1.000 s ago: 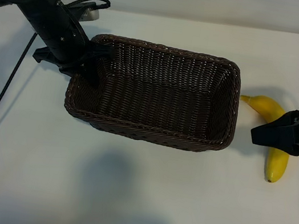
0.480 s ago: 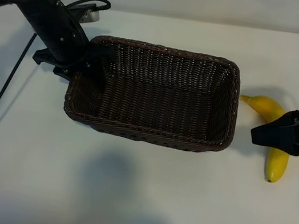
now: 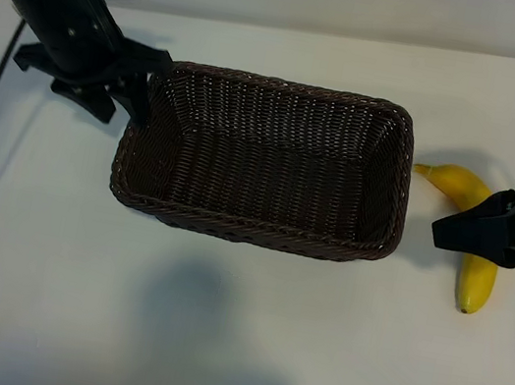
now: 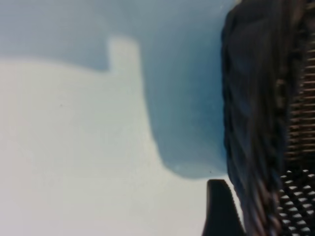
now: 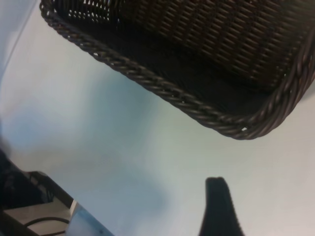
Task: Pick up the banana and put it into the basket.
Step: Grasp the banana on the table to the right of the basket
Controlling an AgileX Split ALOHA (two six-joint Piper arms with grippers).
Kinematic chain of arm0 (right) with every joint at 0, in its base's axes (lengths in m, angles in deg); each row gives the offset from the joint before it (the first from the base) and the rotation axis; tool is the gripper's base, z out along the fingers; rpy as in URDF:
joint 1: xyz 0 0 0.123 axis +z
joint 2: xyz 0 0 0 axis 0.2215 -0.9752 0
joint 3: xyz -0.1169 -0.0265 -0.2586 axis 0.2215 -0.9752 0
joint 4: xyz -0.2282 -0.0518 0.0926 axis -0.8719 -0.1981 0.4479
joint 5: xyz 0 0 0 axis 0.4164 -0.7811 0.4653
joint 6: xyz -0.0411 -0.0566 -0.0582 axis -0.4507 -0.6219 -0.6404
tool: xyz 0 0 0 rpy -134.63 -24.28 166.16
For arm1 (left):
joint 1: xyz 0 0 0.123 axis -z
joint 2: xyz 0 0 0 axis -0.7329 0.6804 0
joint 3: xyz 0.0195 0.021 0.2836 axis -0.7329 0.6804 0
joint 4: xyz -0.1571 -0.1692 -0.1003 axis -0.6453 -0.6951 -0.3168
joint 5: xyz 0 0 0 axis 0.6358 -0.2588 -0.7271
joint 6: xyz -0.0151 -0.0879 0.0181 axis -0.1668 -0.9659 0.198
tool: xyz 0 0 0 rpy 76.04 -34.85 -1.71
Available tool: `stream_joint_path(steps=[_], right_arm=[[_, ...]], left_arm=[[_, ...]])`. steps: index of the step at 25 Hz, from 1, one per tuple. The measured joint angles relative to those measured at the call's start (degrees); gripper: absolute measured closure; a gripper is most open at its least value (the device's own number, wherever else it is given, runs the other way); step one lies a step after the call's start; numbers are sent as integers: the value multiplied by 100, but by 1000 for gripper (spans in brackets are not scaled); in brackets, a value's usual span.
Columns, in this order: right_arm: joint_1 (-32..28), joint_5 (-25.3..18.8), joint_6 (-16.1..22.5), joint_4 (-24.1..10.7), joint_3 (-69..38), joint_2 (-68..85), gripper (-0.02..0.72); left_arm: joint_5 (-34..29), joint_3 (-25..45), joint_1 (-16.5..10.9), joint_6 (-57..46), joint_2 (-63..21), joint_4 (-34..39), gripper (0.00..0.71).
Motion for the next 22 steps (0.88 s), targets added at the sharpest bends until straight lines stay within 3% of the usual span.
stream_joint_path(steps=[6,15,22], right_arm=[[0,0,0,0,0,0,232],[0,0,0,0,0,0,232],[0,0,0,0,0,0,232]], left_arm=[[-12,0,-38,-132,-353,455,233],[-96,-48,-844,-692,-360,1697,232],[-480,-48,-937,-937,-408,2285,232]])
